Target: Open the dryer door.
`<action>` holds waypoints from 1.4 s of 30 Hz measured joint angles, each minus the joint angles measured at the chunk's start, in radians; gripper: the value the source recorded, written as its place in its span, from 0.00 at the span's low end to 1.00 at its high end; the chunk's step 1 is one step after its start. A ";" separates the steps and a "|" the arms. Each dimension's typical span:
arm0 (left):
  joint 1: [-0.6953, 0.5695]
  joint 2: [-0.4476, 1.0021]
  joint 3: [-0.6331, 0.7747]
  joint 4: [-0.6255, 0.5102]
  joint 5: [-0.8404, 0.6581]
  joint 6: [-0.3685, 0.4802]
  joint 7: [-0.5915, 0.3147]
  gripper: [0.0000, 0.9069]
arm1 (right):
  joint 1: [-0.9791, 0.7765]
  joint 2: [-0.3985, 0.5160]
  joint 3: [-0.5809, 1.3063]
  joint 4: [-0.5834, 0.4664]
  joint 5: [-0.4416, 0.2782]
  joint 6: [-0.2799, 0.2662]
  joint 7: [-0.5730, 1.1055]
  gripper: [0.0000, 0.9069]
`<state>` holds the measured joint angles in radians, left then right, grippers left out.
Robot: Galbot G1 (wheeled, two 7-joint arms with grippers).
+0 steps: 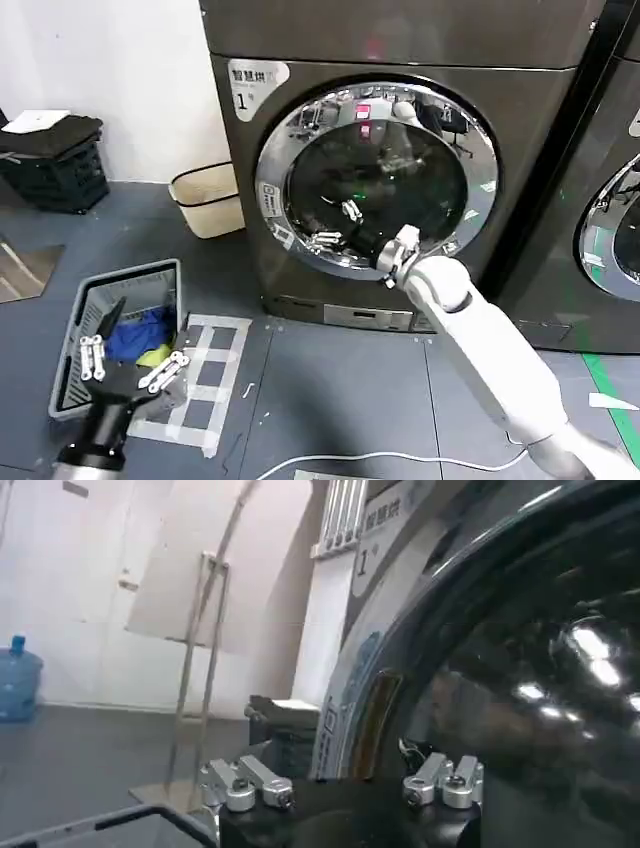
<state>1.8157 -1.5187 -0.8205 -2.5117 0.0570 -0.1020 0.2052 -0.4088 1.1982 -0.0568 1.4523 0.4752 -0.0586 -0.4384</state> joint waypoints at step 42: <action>0.019 -0.003 -0.012 -0.022 -0.001 -0.008 0.001 1.00 | 0.122 0.148 -0.056 -0.243 -0.047 0.036 -0.023 1.00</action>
<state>1.8347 -1.5212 -0.8326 -2.5333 0.0555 -0.1098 0.2065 -0.2868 1.3464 -0.1131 1.2089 0.4286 -0.0223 -0.4611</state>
